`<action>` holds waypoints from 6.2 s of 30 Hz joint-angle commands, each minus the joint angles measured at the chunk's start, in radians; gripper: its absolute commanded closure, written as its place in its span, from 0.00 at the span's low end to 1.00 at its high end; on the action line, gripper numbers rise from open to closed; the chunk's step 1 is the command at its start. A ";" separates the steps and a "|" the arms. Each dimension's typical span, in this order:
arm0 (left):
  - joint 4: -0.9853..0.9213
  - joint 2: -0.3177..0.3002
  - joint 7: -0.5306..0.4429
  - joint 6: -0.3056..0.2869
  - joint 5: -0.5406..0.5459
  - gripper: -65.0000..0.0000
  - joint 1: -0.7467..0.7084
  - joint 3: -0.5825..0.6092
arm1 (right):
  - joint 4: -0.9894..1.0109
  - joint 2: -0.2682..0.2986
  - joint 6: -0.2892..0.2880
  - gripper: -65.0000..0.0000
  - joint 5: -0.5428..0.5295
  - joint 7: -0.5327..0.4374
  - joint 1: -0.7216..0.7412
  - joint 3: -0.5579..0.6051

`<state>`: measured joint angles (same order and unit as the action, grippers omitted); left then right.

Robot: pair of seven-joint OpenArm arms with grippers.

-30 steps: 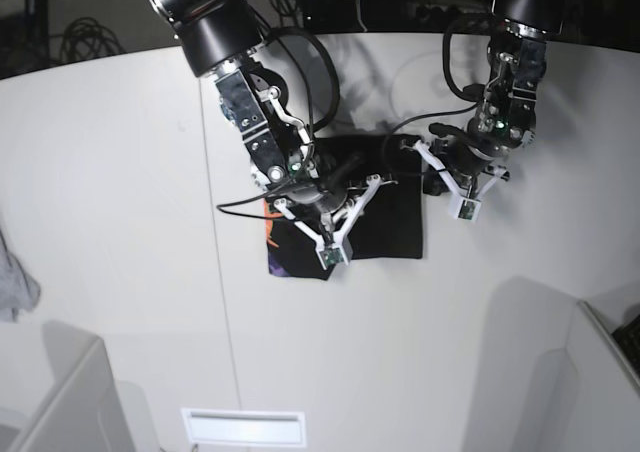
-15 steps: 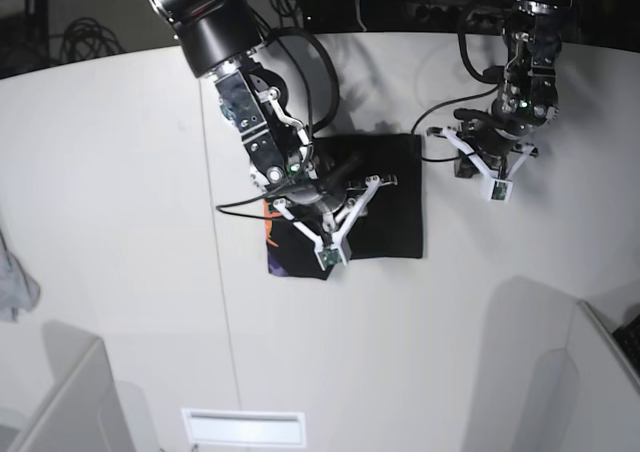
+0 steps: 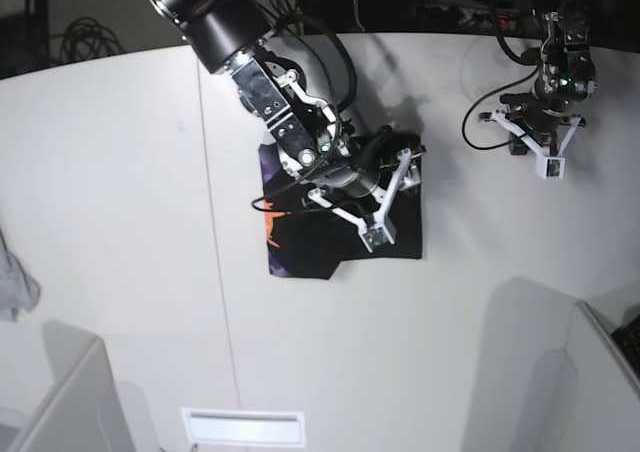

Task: Fold the T-shirt properly
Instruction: 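Release the folded end and lift the right gripper, then press and smooth the folded bundle with the right gripper, then tuck the bundle's edge with the left gripper, then grasp the bundle with the left gripper and straighten it on the table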

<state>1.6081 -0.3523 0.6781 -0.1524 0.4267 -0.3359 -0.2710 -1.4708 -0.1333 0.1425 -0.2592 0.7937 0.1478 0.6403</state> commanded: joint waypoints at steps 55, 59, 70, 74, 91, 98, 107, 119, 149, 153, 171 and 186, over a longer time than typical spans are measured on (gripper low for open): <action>0.027 -0.011 0.004 0.009 -0.002 1.00 0.002 -0.009 | -0.113 0.258 0.317 1.00 -0.147 0.031 0.088 -0.075; 0.027 -0.011 0.004 0.009 -0.002 1.00 0.002 -0.009 | -0.113 0.232 0.317 1.00 -0.147 0.033 0.089 -0.026; 0.027 -0.011 0.004 0.009 -0.002 1.00 0.001 -0.009 | -0.113 0.077 0.317 1.00 -0.147 0.040 0.135 0.122; 0.027 -0.011 0.004 0.009 -0.002 1.00 0.001 -0.009 | -0.138 0.050 0.317 1.00 -0.147 0.040 0.161 0.189; 0.228 0.068 0.004 -0.029 0.031 1.00 -0.018 -0.098 | -0.278 0.206 0.320 1.00 -0.147 0.053 0.054 -0.001; 0.269 0.115 0.004 -0.109 0.258 1.00 -0.013 -0.089 | -0.417 0.323 0.320 1.00 -0.147 0.053 -0.061 -0.107; 0.219 0.132 0.009 -0.109 0.326 0.06 0.067 -0.030 | -0.469 0.381 0.314 1.00 -0.150 -0.003 -0.230 -0.322; -0.062 0.169 0.009 -0.109 0.324 0.00 0.223 0.123 | -0.469 0.407 0.213 1.00 -0.148 -0.018 -0.316 -0.366; -0.337 0.085 0.016 -0.108 0.317 1.00 0.367 0.404 | -0.468 0.407 0.208 1.00 -0.150 -0.122 -0.523 -0.580; -0.329 0.043 0.128 -0.108 0.317 1.00 0.404 0.404 | -0.468 0.400 0.208 1.00 -0.151 -0.124 -0.541 -0.600; -0.328 -0.038 0.208 -0.114 -0.010 1.00 0.697 0.922 | -0.463 0.326 0.208 1.00 -0.148 -0.121 -0.563 -0.676; -0.338 0.014 0.005 -0.284 -0.249 1.00 0.837 1.255 | -0.462 0.312 0.216 1.00 -0.148 -0.122 -0.574 -0.676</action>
<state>1.2747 -0.3450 0.6640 -0.3939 0.1452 0.5114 0.9699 -1.9175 0.1730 0.3580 -0.4122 0.6914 -0.4282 -0.0326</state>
